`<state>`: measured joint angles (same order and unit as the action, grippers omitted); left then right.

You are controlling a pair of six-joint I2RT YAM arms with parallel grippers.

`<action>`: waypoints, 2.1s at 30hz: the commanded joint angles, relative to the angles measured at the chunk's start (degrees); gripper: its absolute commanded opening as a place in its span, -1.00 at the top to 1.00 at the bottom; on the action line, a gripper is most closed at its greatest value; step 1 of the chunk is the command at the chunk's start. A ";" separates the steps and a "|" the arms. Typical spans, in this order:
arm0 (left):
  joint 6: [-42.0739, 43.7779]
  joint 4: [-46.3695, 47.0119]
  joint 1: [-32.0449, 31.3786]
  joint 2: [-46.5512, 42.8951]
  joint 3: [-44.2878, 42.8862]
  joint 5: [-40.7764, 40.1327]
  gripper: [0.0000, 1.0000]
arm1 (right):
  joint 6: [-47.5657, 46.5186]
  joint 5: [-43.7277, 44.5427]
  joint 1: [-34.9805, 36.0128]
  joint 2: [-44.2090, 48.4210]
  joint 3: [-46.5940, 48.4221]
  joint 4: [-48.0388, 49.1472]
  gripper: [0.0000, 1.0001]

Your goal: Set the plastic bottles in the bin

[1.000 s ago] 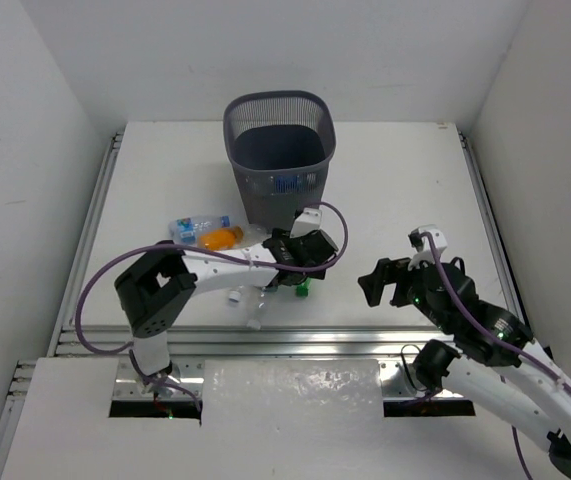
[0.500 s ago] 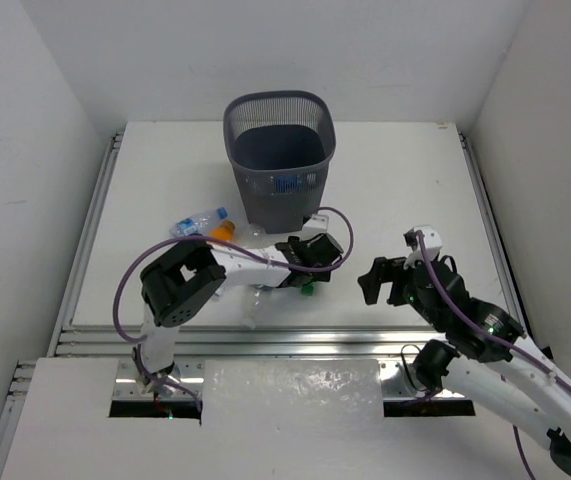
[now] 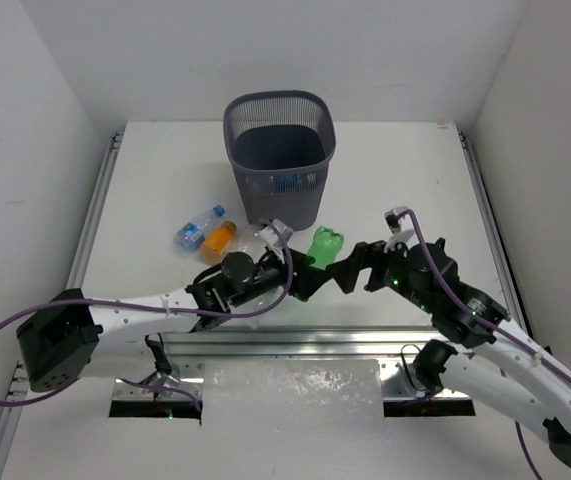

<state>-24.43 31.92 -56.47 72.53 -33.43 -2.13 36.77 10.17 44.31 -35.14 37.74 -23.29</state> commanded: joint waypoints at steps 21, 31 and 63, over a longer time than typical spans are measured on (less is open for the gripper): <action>-5.66 -35.98 -0.31 -17.84 -12.42 -27.70 -0.99 | -16.96 -2.98 -0.37 -15.28 25.75 14.25 0.59; -20.24 -73.51 24.13 -16.57 -25.98 -41.22 -0.99 | -26.50 -6.47 -11.68 -53.50 64.90 8.00 0.37; 25.98 -60.22 48.45 16.67 -39.34 -14.76 -0.99 | -27.20 -15.62 -13.38 -33.95 36.54 6.32 -0.98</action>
<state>-13.13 -30.94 -10.98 88.23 -70.94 -17.28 8.69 -3.66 30.92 -72.23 76.31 -21.06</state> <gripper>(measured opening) 0.994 0.986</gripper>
